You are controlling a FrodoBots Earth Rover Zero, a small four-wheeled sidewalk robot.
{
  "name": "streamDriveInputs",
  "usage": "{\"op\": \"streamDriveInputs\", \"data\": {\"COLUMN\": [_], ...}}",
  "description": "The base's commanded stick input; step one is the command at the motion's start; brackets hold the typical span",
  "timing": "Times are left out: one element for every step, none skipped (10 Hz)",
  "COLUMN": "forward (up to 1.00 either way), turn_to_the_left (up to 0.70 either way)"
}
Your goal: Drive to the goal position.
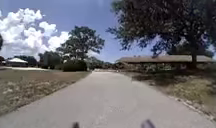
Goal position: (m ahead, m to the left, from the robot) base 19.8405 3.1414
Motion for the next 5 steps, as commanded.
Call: {"op": "streamDriveInputs", "data": {"forward": [0.5,0.5,0.5,0.5,0.5], "turn_to_the_left": [0.24,0.0,0.0,0.0,0.0]}}
